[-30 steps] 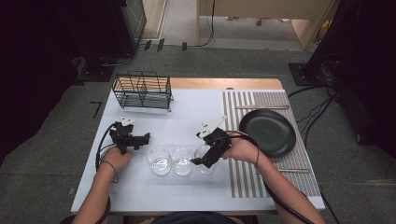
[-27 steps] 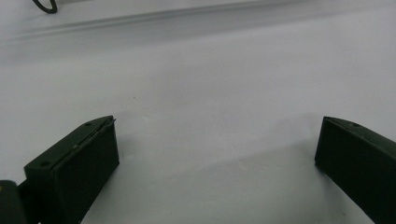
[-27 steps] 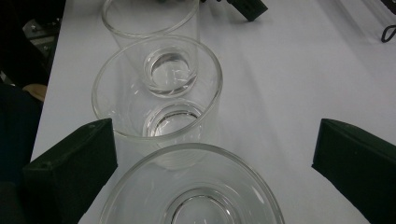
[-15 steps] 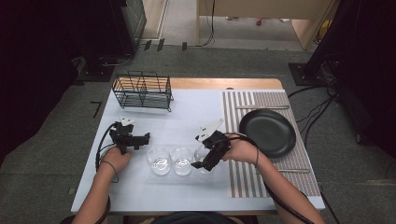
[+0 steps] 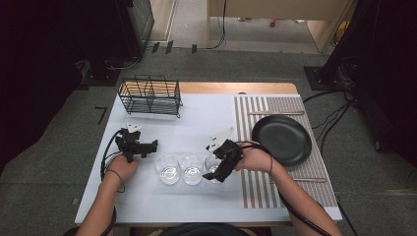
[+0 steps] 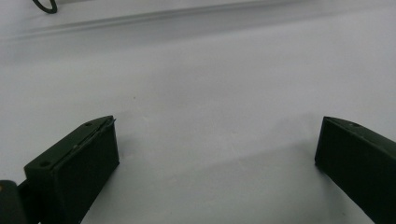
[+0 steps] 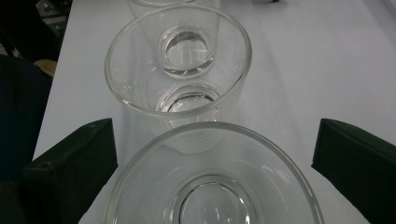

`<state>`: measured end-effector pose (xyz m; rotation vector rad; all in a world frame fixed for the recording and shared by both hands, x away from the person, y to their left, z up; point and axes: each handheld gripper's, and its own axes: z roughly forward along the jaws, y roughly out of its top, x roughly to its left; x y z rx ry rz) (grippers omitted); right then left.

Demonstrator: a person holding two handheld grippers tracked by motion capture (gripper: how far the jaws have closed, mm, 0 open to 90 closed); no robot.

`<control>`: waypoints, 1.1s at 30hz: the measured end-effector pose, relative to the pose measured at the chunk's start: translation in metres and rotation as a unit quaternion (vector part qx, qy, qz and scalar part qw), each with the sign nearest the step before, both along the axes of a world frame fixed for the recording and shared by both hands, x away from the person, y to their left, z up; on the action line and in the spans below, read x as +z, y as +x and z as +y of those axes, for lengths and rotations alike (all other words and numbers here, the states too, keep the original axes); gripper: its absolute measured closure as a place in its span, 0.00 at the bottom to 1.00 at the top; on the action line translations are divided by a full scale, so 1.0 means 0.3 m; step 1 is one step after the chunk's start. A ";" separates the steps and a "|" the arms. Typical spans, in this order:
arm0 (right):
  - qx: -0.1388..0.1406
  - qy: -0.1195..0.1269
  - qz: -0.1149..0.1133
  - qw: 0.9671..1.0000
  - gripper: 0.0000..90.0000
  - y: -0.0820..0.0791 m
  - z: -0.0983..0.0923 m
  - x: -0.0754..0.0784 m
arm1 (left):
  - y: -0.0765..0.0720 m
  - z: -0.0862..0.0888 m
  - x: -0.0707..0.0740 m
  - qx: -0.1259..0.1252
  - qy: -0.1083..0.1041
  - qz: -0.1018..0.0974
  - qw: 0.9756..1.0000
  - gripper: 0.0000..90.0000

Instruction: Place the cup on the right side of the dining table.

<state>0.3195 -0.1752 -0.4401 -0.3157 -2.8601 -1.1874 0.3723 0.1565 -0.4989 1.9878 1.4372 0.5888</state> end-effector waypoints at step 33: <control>0.026 -0.026 0.005 0.999 0.08 -0.012 0.001 -0.026 | 0.000 0.000 0.000 0.000 0.000 0.000 1.000 0.00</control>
